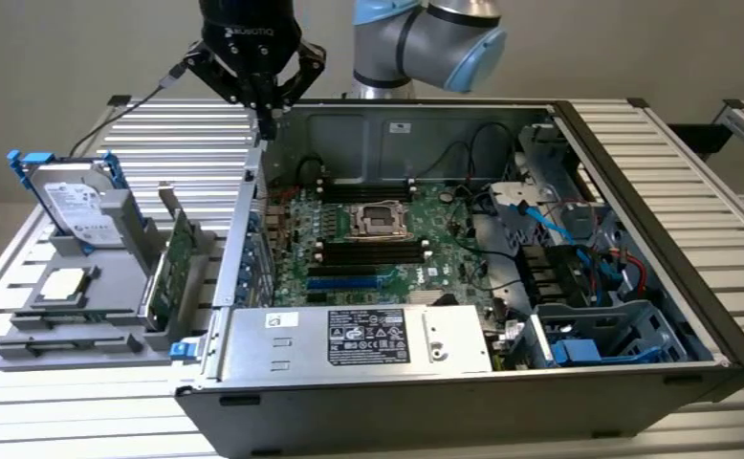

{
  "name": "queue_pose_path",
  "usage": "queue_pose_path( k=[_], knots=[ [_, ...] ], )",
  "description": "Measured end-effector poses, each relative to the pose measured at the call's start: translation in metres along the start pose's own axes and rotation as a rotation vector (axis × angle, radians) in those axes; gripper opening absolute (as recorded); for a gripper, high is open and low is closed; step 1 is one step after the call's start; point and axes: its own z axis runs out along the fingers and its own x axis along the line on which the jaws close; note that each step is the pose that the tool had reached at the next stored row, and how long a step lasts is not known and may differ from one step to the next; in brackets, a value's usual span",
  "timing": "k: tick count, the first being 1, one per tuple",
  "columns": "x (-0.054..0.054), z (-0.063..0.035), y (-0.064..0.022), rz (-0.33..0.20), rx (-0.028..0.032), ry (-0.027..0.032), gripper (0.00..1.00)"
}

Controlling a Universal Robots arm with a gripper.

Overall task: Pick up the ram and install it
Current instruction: 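Reach for the ram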

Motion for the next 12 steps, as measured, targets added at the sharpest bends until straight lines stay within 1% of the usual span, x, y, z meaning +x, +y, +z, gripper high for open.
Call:
queue_pose_path(
  k=[12],
  knots=[
    [0.054, 0.0079, -0.0053, 0.000, 0.0000, 0.0001, 0.11]
  ],
)
